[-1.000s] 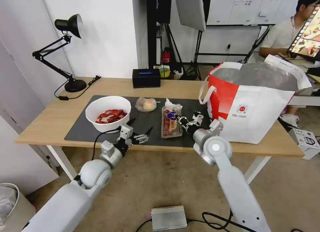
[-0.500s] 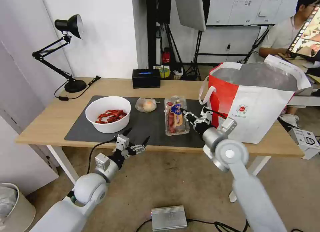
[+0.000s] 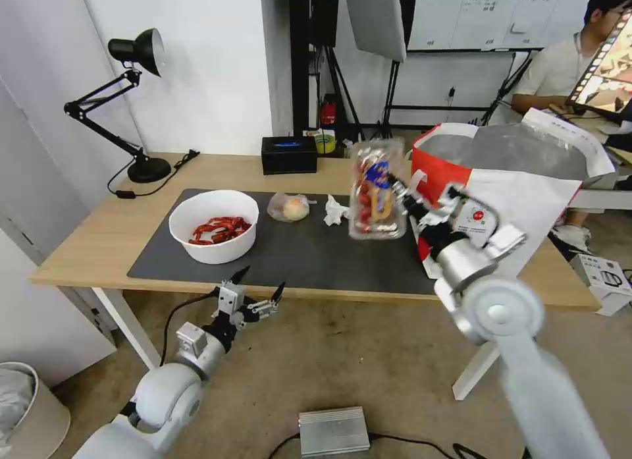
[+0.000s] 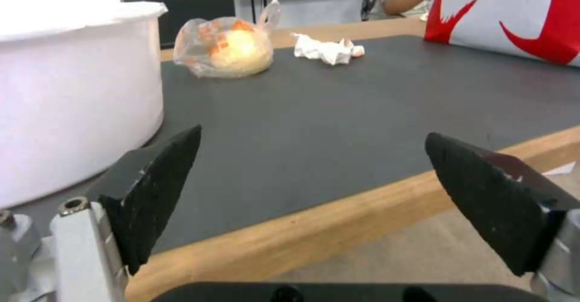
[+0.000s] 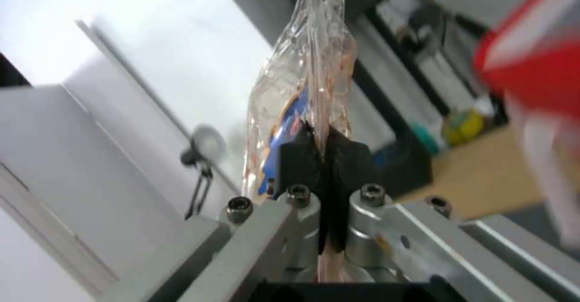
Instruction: Pick up the trash from the table and place it into the takeout bag.
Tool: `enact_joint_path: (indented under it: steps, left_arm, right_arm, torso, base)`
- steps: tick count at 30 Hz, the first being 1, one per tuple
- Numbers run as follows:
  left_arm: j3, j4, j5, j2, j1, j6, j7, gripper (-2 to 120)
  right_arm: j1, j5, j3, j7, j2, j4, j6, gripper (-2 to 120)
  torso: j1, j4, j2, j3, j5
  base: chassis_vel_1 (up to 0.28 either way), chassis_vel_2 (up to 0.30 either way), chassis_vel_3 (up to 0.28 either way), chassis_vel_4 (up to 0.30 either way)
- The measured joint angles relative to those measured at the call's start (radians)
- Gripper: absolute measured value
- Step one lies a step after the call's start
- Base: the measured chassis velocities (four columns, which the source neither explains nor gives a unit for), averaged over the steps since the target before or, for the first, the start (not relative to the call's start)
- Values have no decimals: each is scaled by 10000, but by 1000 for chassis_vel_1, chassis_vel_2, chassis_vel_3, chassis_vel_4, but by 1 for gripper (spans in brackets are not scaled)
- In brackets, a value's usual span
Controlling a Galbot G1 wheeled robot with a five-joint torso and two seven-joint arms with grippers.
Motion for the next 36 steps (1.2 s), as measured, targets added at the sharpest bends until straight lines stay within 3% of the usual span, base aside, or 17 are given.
enact_joint_path:
  steps: [10, 23, 36]
  left_arm:
    - [-73, -4, 163, -28, 243, -27, 14, 100]
    - [-255, -138, 274, -63, 503, -30, 102, 100]
    - [-358, -235, 420, -249, 700, -30, 221, 100]
  right_arm:
    - [440, 1138, 1501, 359, -612, 278, 219, 0]
    - [943, 1640, 2277, 807, -561, -668, 507, 0]
    - [2037, 2147, 2497, 2865, -635, -1726, 836, 0]
  torso:
    - [0, 0, 0, 0, 0]
    - [0, 0, 0, 1, 0]
    - [1, -1, 0, 1, -1]
  base:
    - [0, 0, 0, 0]
    - [0, 0, 0, 0]
    - [0, 0, 0, 0]
